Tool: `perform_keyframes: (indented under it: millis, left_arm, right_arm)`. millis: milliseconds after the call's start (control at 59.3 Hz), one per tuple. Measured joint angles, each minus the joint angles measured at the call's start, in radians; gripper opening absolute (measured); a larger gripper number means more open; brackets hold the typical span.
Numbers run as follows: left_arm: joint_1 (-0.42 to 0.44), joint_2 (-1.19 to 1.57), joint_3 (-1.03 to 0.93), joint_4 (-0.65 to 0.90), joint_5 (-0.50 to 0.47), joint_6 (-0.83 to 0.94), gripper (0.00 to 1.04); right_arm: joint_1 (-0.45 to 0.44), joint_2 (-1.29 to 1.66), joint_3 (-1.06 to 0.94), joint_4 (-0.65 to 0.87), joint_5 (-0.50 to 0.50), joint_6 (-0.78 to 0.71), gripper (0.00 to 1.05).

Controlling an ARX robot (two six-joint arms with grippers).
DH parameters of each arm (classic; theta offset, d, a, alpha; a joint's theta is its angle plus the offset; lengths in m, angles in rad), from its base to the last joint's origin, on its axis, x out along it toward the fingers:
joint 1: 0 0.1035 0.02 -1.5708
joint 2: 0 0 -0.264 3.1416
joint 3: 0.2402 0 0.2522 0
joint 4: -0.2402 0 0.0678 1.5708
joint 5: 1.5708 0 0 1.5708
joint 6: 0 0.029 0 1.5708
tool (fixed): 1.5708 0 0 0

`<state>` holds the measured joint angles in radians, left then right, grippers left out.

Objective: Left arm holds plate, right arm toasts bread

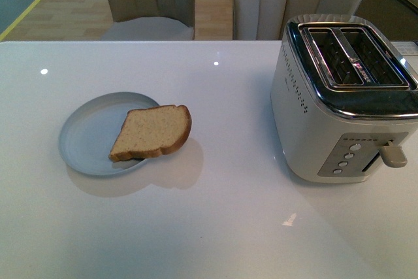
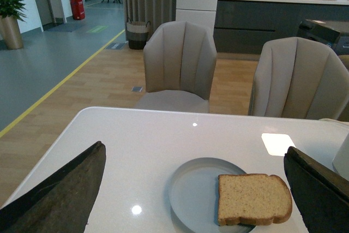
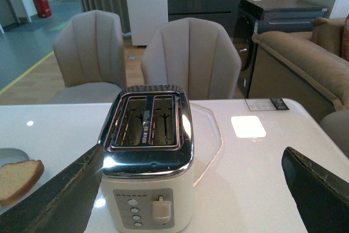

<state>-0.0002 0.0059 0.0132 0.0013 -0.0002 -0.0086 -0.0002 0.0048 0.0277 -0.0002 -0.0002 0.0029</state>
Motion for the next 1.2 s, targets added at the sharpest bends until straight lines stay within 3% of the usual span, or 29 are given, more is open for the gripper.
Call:
perform_keyframes:
  millis: [455, 506, 540, 590, 674, 877, 961, 1045, 1197]
  left_arm:
    - [0.000, 0.002, 0.000, -0.002, -0.004, -0.004, 0.98]
    - [-0.045, 0.100, 0.079, -0.202, -0.139, -0.114, 0.98]
    - [-0.059, 0.160, 0.117, -0.283, -0.175, -0.186, 0.98]
    - [-0.068, 0.233, 0.154, -0.359, -0.177, -0.268, 0.98]
    - [-0.069, 0.297, 0.180, -0.356, -0.163, -0.352, 0.98]
    - [-0.034, 0.613, 0.286, -0.074, -0.072, -0.387, 0.98]
    - [-0.003, 0.865, 0.353, 0.108, 0.015, -0.417, 0.98]
    - [0.018, 1.180, 0.455, 0.271, 0.042, -0.423, 0.98]
    - [0.051, 1.569, 0.629, 0.370, 0.053, -0.406, 0.98]
  right_arm:
    - [0.000, 0.000, 0.000, 0.000, 0.000, 0.000, 0.96]
    - [0.000, 0.000, 0.000, 0.000, 0.000, 0.000, 0.96]
    - [0.000, 0.000, 0.000, 0.000, 0.001, 0.000, 0.96]
    - [0.000, 0.000, 0.000, 0.000, 0.000, 0.000, 0.96]
    - [0.000, 0.000, 0.000, 0.000, 0.000, 0.000, 0.96]
    - [0.000, 0.000, 0.000, 0.000, 0.000, 0.000, 0.96]
    - [0.000, 0.000, 0.000, 0.000, 0.000, 0.000, 0.96]
    - [0.000, 0.000, 0.000, 0.000, 0.000, 0.000, 0.96]
    - [0.000, 0.000, 0.000, 0.000, 0.000, 0.000, 0.96]
